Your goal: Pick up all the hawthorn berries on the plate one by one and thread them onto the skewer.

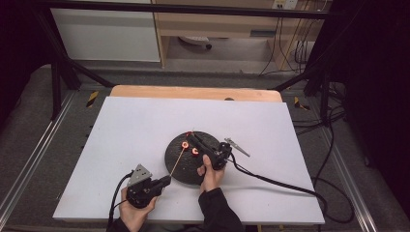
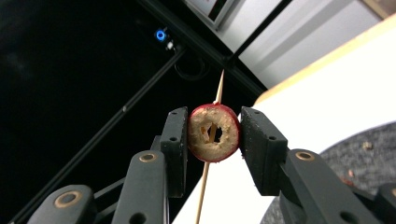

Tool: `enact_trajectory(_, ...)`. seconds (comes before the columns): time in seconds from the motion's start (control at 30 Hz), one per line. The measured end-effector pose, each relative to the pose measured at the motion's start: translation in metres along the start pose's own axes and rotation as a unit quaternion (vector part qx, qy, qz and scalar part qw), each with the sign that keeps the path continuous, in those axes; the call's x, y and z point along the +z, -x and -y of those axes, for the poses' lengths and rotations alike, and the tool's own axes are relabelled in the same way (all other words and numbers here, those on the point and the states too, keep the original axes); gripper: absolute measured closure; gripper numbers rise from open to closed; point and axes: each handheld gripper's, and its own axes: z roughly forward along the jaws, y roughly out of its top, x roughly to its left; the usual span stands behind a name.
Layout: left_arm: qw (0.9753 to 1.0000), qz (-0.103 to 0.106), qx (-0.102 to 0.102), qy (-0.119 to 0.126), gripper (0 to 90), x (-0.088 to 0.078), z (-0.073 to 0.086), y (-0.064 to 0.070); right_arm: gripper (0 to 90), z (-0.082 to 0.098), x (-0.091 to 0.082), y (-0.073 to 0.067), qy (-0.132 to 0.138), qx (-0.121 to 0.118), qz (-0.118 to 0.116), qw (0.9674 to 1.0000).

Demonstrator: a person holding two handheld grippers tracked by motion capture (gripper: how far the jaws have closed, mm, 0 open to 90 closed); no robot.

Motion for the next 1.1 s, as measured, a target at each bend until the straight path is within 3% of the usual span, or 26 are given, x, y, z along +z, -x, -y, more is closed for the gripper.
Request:
enact_trajectory(0.63, 1.0, 0.006, -0.001, 0.002, 88.8, 0.009, -0.01, 0.0, 63.3, 0.025, -0.013, -0.01, -0.05, -0.02, 0.007, 0.9985)
enact_trajectory(1.1, 0.9999, 0.007, -0.009, 0.005, 88.8, 0.011, -0.015, -0.003, 62.5, 0.034, -0.013, -0.013, -0.094, -0.047, 0.008, 0.9944)
